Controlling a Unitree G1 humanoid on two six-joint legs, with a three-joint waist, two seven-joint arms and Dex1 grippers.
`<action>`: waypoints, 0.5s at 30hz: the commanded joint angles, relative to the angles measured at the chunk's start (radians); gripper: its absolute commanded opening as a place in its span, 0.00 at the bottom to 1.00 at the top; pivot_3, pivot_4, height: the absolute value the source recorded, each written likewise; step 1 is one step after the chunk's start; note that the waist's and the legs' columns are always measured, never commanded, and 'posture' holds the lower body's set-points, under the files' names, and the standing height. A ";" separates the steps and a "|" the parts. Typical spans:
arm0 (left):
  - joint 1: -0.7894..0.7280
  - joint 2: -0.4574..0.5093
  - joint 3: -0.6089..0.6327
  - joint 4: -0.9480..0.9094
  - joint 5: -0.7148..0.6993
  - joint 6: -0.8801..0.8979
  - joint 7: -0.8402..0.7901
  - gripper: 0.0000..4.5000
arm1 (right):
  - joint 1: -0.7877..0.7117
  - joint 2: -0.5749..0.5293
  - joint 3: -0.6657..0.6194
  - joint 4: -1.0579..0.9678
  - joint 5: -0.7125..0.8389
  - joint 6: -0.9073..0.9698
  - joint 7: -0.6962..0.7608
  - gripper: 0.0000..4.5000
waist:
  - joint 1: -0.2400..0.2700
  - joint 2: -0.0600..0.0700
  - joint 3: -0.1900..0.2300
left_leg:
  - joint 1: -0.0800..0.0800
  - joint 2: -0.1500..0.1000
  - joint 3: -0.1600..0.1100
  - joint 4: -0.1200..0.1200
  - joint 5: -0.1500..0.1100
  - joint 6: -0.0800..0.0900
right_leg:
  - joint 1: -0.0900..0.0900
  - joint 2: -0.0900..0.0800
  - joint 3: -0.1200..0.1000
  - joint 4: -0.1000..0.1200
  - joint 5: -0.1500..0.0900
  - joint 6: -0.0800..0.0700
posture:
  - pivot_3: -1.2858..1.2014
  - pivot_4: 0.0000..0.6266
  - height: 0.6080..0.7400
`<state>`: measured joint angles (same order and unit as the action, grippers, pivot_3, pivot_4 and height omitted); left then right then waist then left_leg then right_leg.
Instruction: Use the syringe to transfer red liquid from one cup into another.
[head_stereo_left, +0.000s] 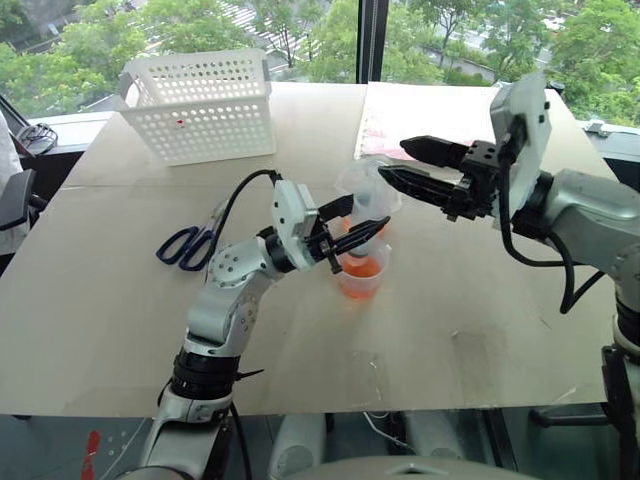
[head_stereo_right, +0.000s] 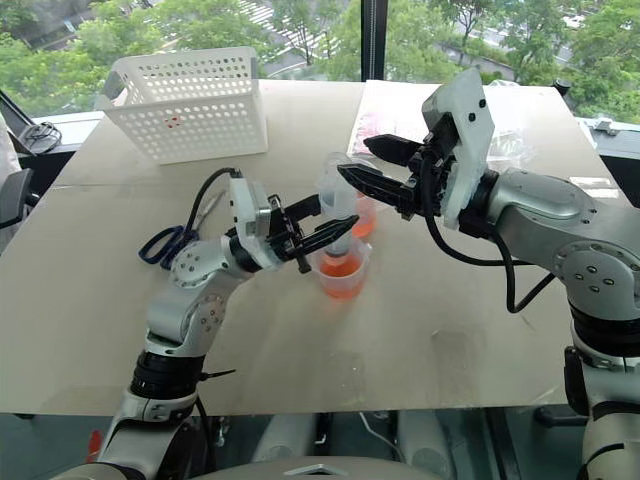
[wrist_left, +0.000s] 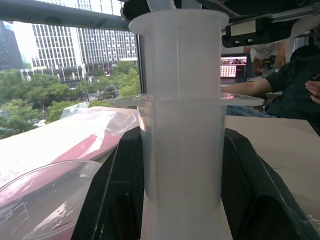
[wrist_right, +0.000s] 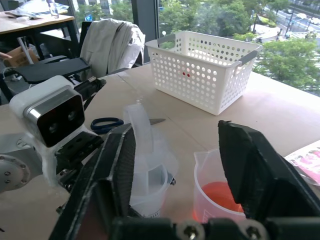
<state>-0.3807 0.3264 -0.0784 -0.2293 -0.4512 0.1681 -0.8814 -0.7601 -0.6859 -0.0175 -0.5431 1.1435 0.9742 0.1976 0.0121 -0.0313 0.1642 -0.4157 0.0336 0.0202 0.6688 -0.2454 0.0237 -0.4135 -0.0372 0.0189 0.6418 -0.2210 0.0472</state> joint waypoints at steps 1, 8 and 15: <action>0.002 -0.004 -0.009 -0.039 0.004 -0.020 0.008 0.32 | -0.032 0.011 -0.007 -0.019 -0.023 0.008 -0.015 0.65 | 0.000 0.000 0.000 | 0.000 0.001 0.000 0.000 0.000 0.000 | 0.000 0.000 0.000 0.000 0.000 0.000 | 0.52 0.24 1.00; 0.006 -0.002 -0.015 -0.054 0.001 -0.015 0.015 0.32 | -0.052 0.031 0.011 -0.016 -0.068 0.045 -0.024 0.24 | -0.002 0.000 0.000 | 0.001 0.003 0.000 0.000 0.000 0.000 | 0.000 0.002 0.000 0.001 0.000 0.000 | 0.52 0.24 1.00; -0.003 -0.017 -0.009 -0.078 -0.031 0.019 0.040 0.32 | -0.067 0.035 0.100 -0.034 -0.143 0.046 0.077 0.01 | -0.001 0.000 0.000 | 0.001 0.003 0.000 0.000 0.000 0.000 | 0.000 0.002 0.000 0.000 0.000 0.000 | 0.52 0.24 1.00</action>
<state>-0.3691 0.3212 -0.0816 -0.2299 -0.4477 0.1948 -0.8392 -0.8149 -0.6467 0.0500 -0.5646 1.0375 1.0275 0.2452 0.0114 -0.0311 0.1642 -0.4152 0.0363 0.0206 0.6688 -0.2454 0.0237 -0.4136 -0.0352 0.0188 0.6422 -0.2210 0.0470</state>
